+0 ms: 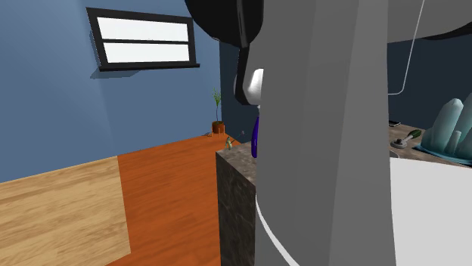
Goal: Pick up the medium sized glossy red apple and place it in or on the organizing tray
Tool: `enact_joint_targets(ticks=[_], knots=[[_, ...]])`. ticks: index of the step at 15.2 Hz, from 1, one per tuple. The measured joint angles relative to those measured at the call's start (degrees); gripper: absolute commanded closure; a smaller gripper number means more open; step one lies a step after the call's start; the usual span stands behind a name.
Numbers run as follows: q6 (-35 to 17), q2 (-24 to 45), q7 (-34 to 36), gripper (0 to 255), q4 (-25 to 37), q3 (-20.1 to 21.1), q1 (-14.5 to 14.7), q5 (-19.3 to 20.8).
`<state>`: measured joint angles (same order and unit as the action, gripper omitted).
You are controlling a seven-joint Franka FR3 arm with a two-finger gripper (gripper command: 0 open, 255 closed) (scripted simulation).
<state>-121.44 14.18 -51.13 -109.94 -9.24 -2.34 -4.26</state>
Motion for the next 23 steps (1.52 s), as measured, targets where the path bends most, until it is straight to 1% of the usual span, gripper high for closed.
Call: enact_joint_targets(ticks=[3,4,15,23], knots=[[0.0,0.0,0.0,0,0.0,0.0,0.0,0.0],[0.0,0.0,0.0,255,0.0,0.0,0.0,0.0],[0.3,-0.2,0.1,255,0.1,0.0,0.0,0.0],[5.6,-2.3,0.5,255,3.4,-0.2,0.1,0.6]])
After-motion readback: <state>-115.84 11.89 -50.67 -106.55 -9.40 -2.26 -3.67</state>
